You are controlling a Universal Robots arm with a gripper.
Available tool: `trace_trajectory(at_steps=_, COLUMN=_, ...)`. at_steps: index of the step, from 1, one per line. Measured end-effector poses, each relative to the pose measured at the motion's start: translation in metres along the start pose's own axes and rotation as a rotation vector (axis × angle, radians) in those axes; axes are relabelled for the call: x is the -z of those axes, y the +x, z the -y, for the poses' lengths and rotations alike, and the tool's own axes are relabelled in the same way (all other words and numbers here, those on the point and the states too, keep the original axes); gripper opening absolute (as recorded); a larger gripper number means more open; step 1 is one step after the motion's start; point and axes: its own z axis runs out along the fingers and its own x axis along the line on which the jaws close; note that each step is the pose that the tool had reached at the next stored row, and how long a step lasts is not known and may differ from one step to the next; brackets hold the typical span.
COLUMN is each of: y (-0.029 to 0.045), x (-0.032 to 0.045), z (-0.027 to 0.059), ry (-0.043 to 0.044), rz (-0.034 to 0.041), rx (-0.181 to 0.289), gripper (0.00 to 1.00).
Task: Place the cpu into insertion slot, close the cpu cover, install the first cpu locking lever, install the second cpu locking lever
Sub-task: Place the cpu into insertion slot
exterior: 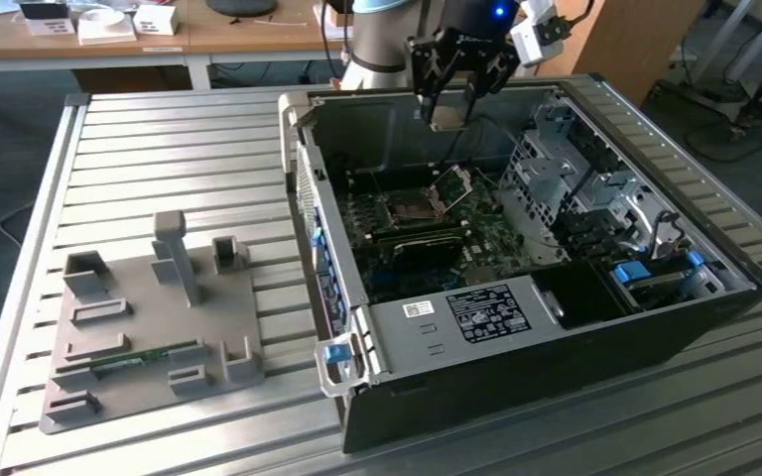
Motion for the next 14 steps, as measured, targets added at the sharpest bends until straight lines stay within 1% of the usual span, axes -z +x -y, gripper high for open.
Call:
trace_trajectory(at_steps=2, y=0.0000, x=-0.0013, z=0.0001, ry=0.0001, rz=-0.0001, rx=0.000, gripper=0.54)
trace_trajectory(at_steps=7, y=0.0000, x=-0.0017, z=0.0002, ry=0.0000, rz=0.0000, rx=0.000, gripper=0.54)
trace_trajectory(at_steps=10, y=0.0000, x=-0.0037, z=0.0004, ry=-0.0007, rz=0.0001, rx=0.000, gripper=0.54)
trace_trajectory(at_steps=12, y=-0.0001, x=-0.0055, z=0.0005, ry=-0.0027, rz=-0.0001, rx=0.000, gripper=0.54)
trace_trajectory(at_steps=14, y=-0.0001, x=-0.0066, z=0.0006, ry=-0.0069, rz=-0.0003, rx=0.000, gripper=0.54)
